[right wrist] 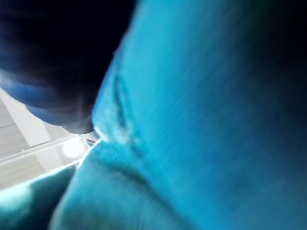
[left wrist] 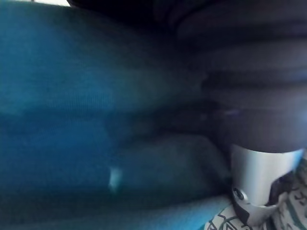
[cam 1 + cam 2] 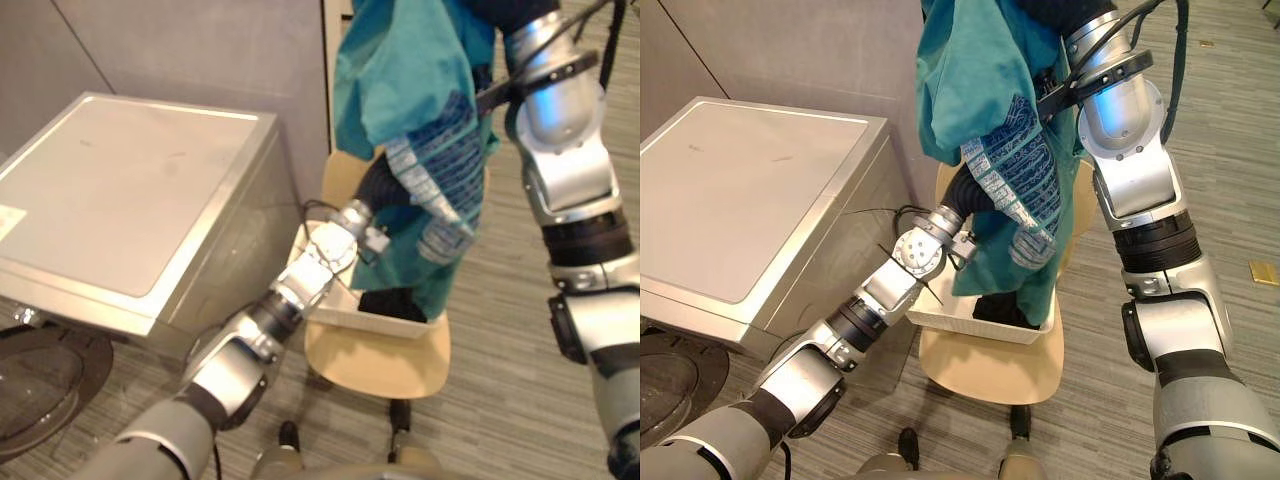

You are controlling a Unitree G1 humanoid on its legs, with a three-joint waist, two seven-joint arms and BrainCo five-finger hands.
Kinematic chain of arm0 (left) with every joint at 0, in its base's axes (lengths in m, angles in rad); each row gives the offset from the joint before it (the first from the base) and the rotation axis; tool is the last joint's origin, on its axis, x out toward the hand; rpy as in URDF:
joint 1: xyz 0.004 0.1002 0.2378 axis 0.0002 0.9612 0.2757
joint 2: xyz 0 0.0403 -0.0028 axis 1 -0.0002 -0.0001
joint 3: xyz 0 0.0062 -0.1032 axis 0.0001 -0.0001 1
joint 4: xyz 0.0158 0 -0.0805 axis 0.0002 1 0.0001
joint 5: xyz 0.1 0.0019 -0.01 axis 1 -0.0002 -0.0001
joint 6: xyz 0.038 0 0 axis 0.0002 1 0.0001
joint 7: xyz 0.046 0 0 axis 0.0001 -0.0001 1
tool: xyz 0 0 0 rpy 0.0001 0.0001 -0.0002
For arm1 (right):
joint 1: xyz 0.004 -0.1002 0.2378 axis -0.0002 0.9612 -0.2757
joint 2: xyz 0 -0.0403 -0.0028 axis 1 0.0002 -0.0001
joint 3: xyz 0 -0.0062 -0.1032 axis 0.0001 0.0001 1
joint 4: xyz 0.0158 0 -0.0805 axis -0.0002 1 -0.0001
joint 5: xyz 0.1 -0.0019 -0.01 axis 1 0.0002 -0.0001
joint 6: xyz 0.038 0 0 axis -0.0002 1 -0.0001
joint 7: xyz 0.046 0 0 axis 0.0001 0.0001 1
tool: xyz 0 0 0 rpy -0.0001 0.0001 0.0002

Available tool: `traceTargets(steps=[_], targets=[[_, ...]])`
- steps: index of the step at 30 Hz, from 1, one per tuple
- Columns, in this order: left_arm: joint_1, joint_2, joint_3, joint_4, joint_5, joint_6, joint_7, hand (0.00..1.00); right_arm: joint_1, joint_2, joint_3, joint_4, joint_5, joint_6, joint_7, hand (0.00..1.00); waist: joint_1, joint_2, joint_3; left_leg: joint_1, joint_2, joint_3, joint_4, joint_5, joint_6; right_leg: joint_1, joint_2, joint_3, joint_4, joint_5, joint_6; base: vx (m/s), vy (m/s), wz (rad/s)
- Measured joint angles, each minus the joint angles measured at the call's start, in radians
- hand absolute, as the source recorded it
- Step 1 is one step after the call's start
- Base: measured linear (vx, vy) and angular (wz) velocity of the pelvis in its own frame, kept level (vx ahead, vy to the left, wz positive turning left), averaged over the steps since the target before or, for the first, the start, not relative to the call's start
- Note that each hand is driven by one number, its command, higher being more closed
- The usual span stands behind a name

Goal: Pick up the laundry basket with both hands and put the clothes into the washing machine.

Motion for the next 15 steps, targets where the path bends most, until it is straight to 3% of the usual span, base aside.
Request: traceTargets(steps=[10, 11, 15], targets=[[-0.023, -0.014, -0.073, -0.062, -0.011, 0.001, -0.032, 0.00, -0.062, 0.014, 0.002, 0.055, 0.003, 0.004, 0.000, 1.00, -0.019, 0.009, -0.006, -0.039, 0.001, 0.001, 0.141, -0.099, 0.014, 0.004, -0.007, 0.031, 0.000, 0.012, -0.006, 0.00, 0.021, -0.09], [-0.024, -0.016, -0.084, -0.072, -0.013, 0.001, -0.042, 1.00, -0.062, 0.016, 0.001, 0.055, 0.003, 0.004, 0.000, 1.00, -0.019, 0.014, -0.009, -0.041, -0.001, 0.001, 0.148, -0.104, 0.014, 0.005, -0.009, 0.034, 0.000, 0.012, -0.006, -0.01, 0.037, -0.04], [-0.048, -0.034, -0.087, -0.074, -0.016, 0.001, -0.051, 1.00, -0.062, 0.017, -0.004, 0.055, 0.003, 0.004, -0.004, 1.00, -0.021, 0.030, -0.019, -0.052, -0.002, 0.002, 0.176, -0.122, 0.018, 0.005, -0.012, 0.036, 0.000, 0.012, -0.006, 0.00, 0.005, -0.01]])
